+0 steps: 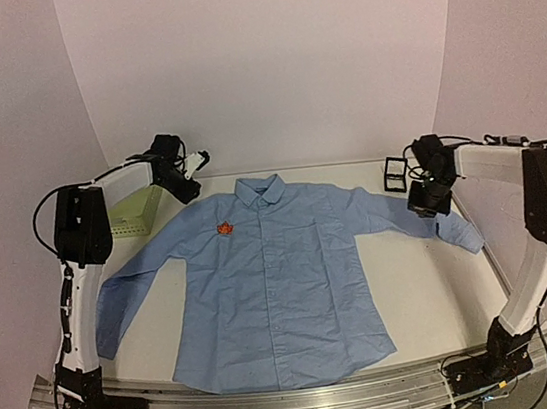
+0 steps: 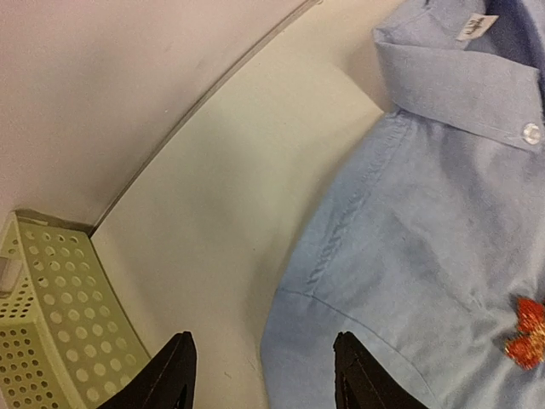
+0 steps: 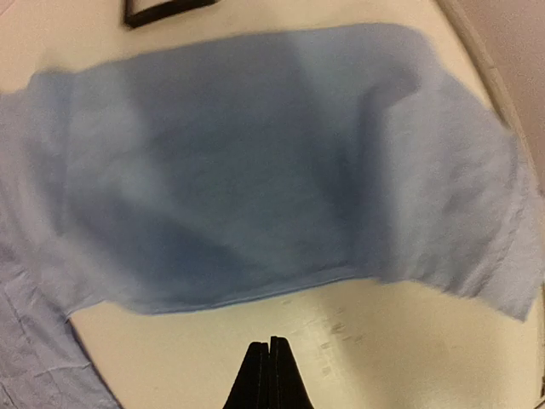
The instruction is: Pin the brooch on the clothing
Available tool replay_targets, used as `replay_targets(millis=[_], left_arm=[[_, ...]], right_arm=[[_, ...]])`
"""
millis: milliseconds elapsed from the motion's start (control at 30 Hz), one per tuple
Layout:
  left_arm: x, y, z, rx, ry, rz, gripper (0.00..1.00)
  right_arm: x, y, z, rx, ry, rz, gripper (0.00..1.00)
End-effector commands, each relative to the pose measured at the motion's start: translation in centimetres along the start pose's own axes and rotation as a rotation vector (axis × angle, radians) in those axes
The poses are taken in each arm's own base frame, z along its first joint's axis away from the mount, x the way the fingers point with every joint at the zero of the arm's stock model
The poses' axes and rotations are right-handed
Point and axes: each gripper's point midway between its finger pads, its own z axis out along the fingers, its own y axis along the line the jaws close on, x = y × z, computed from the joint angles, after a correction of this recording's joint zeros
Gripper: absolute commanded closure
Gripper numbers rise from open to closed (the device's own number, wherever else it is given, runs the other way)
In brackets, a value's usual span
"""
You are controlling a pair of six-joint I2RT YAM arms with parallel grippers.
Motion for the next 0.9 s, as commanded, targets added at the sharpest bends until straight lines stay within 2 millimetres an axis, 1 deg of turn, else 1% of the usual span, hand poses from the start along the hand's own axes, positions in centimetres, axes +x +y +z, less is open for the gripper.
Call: replay_targets(millis=[0, 33, 100, 167, 233, 300, 367, 467, 600, 667, 767, 867], left_arm=[[-2.6, 1.2, 1.5, -0.096, -0.084, -0.042, 0.45], [-2.4, 0.3, 1.9, -0.083, -0.087, -0.029, 0.45], [-2.4, -1.4, 2.5, -0.063, -0.096, -0.006, 0.46], [-2.4, -3.0, 2.8, -0.041, -0.104, 0.013, 0.46], [-2.0, -3.7, 3.4, -0.039, -0.097, 0.023, 0.46], [-1.3, -3.6, 4.4, -0.058, -0.078, 0.024, 0.46], [0.1, -3.4, 5.6, -0.082, -0.039, 0.042, 0.46], [1.7, -3.2, 6.8, -0.105, -0.001, 0.063, 0.47], [3.6, -2.2, 7.7, -0.115, 0.033, 0.052, 0.47], [4.2, -1.8, 7.8, -0.119, 0.043, 0.048, 0.47], [4.8, -1.9, 8.0, -0.109, 0.046, 0.049, 0.47], [5.0, -2.3, 8.2, -0.095, 0.045, 0.054, 0.47]], right_arm=[[-3.3, -11.1, -1.9, 0.188, -0.067, 0.113, 1.0], [-3.7, -12.5, -1.8, 0.204, -0.07, 0.129, 1.0], [-3.6, -14.1, -0.9, 0.231, -0.044, 0.132, 1.0], [-2.8, -15.0, 0.7, 0.243, 0.005, 0.127, 1.0], [-1.8, -15.7, 2.1, 0.245, 0.045, 0.133, 1.0], [-0.6, -16.1, 3.3, 0.245, 0.083, 0.138, 1.0], [0.3, -16.5, 4.2, 0.252, 0.104, 0.143, 1.0], [1.6, -18.5, 4.8, 0.296, 0.137, 0.167, 1.0], [3.0, -21.9, 4.6, 0.349, 0.166, 0.216, 1.0], [3.4, -23.1, 4.4, 0.362, 0.173, 0.233, 1.0], [3.5, -24.1, 4.0, 0.367, 0.171, 0.243, 1.0], [3.2, -24.1, 3.8, 0.359, 0.164, 0.237, 1.0]])
